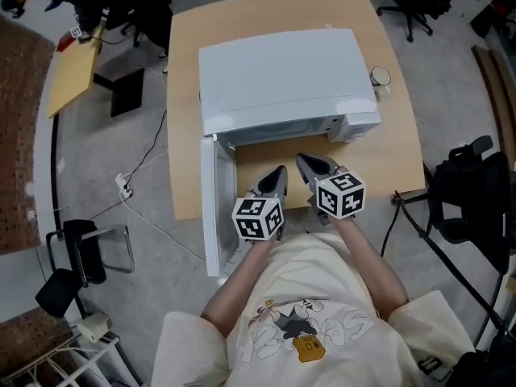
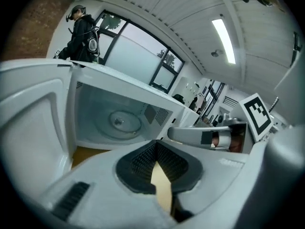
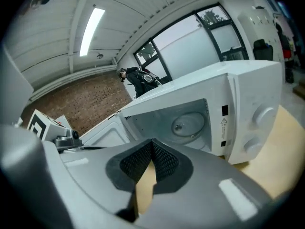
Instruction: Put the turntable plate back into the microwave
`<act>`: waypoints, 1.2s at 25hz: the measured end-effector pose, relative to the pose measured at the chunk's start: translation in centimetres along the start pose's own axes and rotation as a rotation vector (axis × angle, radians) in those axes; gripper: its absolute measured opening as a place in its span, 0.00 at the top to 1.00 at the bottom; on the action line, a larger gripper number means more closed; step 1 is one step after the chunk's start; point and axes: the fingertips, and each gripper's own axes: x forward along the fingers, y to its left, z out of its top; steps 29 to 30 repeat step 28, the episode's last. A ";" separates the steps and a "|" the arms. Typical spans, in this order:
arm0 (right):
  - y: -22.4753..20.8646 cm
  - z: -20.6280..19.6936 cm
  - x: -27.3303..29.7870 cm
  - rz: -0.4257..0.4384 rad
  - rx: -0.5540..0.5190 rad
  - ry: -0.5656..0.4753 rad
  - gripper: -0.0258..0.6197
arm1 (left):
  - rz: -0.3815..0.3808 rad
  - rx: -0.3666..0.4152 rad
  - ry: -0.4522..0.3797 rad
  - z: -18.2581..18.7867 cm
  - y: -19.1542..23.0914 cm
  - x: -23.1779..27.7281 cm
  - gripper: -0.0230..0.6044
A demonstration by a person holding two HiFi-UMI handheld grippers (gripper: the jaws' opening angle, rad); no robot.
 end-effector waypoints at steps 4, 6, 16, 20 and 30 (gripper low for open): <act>-0.1 -1.3 -1.3 -0.068 -0.103 -0.001 0.95 | 0.002 0.024 0.007 -0.2 0.2 0.1 0.97; -0.2 -2.3 -1.5 -0.088 -0.124 0.017 0.95 | -0.004 0.023 0.015 -0.2 0.4 0.1 0.97; -0.1 -3.1 -1.6 -0.132 -0.124 0.017 0.95 | -0.073 0.070 0.072 -1.3 0.1 0.1 0.97; 0.8 -3.2 -1.5 -0.124 -0.122 0.022 0.95 | -0.094 0.065 0.088 -1.5 -0.2 -0.3 0.97; 0.9 -3.9 -2.0 -0.136 -0.111 0.008 0.95 | -0.114 0.056 0.084 -2.0 -0.5 -0.6 0.97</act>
